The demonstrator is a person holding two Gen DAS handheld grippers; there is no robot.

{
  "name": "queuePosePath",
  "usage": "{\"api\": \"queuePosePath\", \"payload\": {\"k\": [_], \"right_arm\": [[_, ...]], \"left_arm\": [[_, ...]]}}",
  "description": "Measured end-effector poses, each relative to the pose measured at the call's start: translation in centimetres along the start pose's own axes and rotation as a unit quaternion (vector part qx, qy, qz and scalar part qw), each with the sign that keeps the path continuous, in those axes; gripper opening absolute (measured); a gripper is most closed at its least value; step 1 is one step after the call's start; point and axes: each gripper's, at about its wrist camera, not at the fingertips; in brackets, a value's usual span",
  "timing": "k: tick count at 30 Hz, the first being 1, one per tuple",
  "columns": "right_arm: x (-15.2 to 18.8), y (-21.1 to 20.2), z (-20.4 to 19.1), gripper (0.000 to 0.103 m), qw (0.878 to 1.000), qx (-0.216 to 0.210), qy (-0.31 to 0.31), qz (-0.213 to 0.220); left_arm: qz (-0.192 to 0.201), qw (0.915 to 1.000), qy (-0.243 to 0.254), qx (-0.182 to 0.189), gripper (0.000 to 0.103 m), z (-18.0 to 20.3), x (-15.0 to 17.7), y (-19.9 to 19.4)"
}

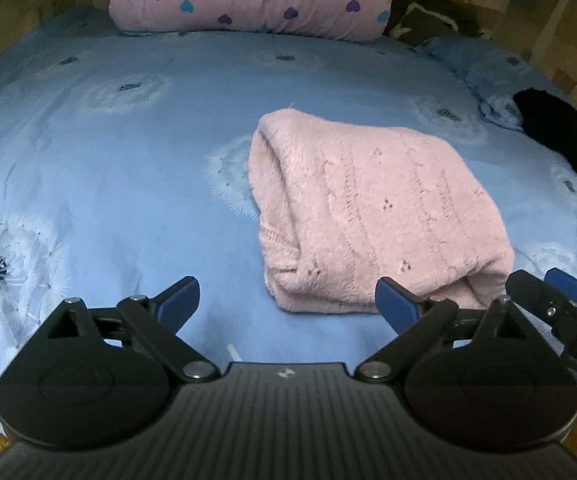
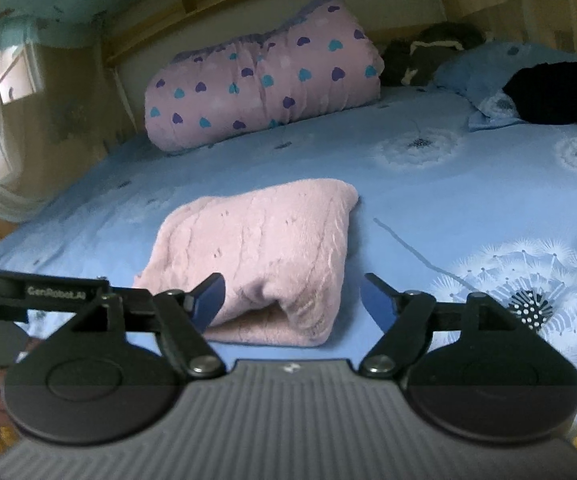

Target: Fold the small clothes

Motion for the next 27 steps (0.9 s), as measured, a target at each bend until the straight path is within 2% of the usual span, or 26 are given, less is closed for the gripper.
{"api": "queuePosePath", "payload": {"k": [4, 7, 9, 15, 22, 27], "right_arm": [[-0.2, 0.0, 0.2, 0.077, 1.000, 0.009, 0.005, 0.012], [-1.0, 0.4, 1.0, 0.077, 0.999, 0.031, 0.022, 0.022], [-1.2, 1.1, 1.5, 0.077, 0.998, 0.049, 0.028, 0.020], [0.4, 4.1, 2.3, 0.077, 0.996, 0.082, 0.002, -0.042], [0.9, 4.0, 2.2, 0.077, 0.996, 0.079, -0.001, -0.051], [0.5, 2.3, 1.4, 0.077, 0.997, 0.065, -0.011, -0.048]], "left_arm": [[0.012, 0.9999, -0.001, 0.000, 0.097, 0.1, -0.7, 0.0], [0.022, 0.9998, 0.000, 0.000, 0.098, 0.3, -1.5, 0.4], [0.021, 0.9997, 0.003, -0.013, 0.098, 0.3, -1.8, 1.2], [0.002, 0.9995, 0.002, -0.032, 0.099, -0.7, -1.4, 3.7], [-0.001, 0.9996, -0.014, -0.025, 0.101, -1.7, -1.3, 3.6], [-0.008, 0.9997, 0.005, -0.024, 0.101, -0.6, -0.4, 2.6]]}}
Point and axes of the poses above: each gripper's, at about its wrist camera, not at the fingertips, and y roughly the way its jaws point, z to its right, x to its underside
